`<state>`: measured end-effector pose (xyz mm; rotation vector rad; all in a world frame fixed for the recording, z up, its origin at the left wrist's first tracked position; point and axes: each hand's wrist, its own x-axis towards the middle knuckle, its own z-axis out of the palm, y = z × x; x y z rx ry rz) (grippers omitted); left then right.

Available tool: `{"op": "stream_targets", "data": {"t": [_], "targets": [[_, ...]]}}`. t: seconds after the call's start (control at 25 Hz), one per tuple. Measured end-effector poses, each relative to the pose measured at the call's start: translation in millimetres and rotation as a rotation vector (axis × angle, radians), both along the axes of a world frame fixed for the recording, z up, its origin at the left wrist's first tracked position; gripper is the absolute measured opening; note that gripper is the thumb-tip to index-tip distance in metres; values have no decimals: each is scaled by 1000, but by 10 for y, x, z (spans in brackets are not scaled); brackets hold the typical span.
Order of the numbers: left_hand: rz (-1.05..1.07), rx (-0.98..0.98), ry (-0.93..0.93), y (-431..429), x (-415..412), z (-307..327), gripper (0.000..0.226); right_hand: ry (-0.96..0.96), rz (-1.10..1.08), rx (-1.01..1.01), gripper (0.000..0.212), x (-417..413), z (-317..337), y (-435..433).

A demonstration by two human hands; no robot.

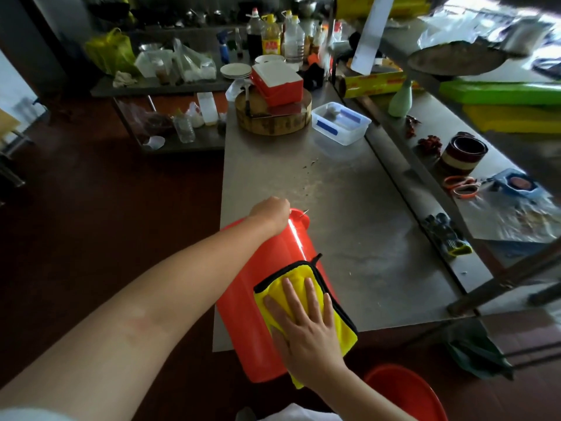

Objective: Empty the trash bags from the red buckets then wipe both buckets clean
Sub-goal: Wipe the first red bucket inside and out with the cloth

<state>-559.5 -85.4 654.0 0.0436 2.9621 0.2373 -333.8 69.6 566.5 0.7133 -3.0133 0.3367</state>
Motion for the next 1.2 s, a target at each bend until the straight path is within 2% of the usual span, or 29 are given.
{"op": "stream_targets", "data": {"t": [0.12, 0.36, 0.52, 0.64, 0.8, 0.92, 1.08, 1.2], "targets": [[-17, 84, 47, -76, 4, -22, 25, 14, 0, 5, 52, -73, 15, 12], [-44, 429, 118, -347, 47, 12, 29, 29, -64, 17, 53, -725, 214, -80], [-18, 618, 66, -465, 141, -45, 27, 66, 8, 125, 57, -1174, 374, -156], [1, 596, 29, -605, 137, -52, 27, 57, 74, 205, 60, -1339, 366, -275], [-24, 490, 33, -810, 154, -69, 27, 63, 95, 217, 61, -1452, 314, -363], [-38, 487, 62, -910, 185, -121, 25, 28, 6, 91, 60, -1567, 247, -130], [-2, 507, 51, -990, 246, -162, 25, -196, -174, -143, 59, -1830, 191, 319], [-77, 473, 75, -918, 194, -79, 31, -288, -210, -247, 60, -1976, 188, 478]]}}
